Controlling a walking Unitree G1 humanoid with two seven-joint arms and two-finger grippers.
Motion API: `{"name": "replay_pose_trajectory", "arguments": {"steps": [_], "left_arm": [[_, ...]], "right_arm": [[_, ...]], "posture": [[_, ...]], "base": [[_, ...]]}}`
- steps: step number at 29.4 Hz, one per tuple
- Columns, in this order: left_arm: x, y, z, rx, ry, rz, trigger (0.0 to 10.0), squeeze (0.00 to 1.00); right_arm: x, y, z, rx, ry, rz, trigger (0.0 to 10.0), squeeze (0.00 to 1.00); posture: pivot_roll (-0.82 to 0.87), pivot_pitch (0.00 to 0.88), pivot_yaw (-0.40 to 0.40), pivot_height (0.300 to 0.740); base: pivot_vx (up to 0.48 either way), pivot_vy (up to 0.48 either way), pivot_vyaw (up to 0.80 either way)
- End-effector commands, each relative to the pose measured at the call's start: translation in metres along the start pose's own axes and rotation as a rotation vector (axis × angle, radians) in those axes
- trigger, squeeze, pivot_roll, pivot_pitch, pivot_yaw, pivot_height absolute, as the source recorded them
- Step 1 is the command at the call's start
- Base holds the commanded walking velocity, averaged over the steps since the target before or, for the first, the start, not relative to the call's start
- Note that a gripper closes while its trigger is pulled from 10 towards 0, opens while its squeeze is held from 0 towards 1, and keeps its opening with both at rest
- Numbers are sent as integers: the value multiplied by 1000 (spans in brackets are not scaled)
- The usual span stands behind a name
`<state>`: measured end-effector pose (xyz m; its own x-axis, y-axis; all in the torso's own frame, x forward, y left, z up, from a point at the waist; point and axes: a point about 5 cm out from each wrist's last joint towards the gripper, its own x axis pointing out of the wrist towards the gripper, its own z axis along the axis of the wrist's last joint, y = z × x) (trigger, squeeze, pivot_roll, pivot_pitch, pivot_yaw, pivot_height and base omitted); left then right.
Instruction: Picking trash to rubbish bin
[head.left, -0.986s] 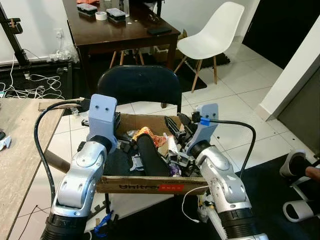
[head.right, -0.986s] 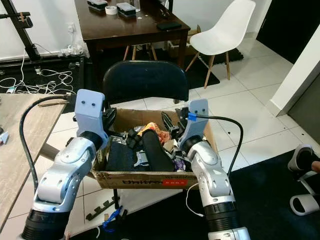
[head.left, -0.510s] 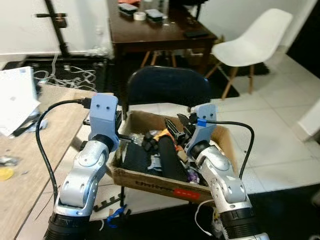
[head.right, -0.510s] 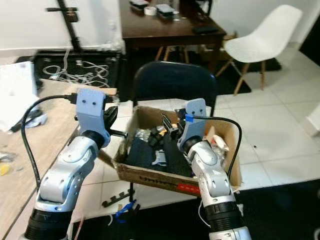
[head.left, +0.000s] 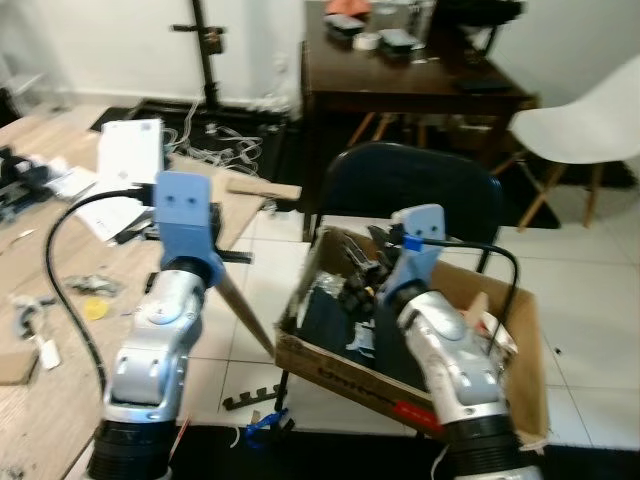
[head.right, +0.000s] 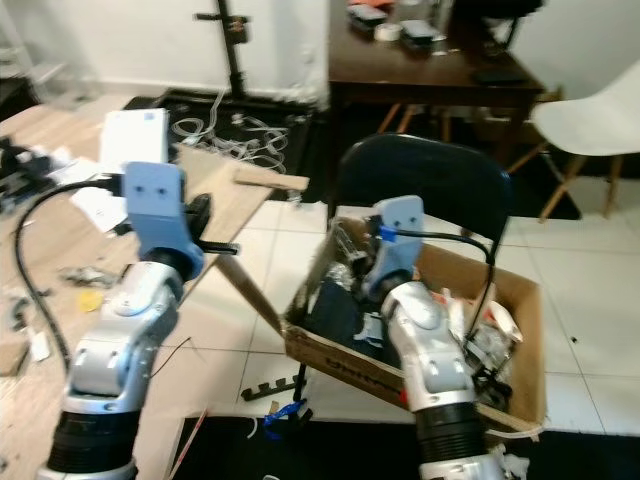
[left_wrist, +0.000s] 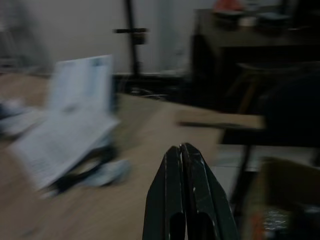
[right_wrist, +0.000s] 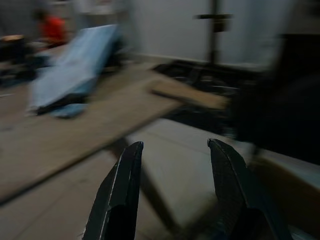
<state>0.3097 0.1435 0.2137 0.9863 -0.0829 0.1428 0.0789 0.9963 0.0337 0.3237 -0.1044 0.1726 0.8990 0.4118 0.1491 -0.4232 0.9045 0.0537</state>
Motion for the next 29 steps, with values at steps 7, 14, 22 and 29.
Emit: {"name": "replay_pose_trajectory", "arguments": {"steps": [7,14,22,29], "left_arm": [[-2,-6,-8,25,50,-30,10000,0],[-3,-7,-10,26,65,-41,10000,0],[-4,-9,-12,25,79,-53,10000,0],[-6,-10,-17,42,114,-68,10000,0]], "right_arm": [[-3,1,0,-9,-5,-6,10000,0],[-3,2,-1,-7,-3,-2,10000,0],[-3,1,-1,-6,-1,-4,10000,0],[-5,1,-2,-5,7,-4,10000,0]], "posture": [[183,86,-22,740],[187,82,-21,740],[182,82,-20,740],[187,94,-23,740]], "base": [[0,0,800],[0,0,800],[0,0,800],[0,0,800]]}}
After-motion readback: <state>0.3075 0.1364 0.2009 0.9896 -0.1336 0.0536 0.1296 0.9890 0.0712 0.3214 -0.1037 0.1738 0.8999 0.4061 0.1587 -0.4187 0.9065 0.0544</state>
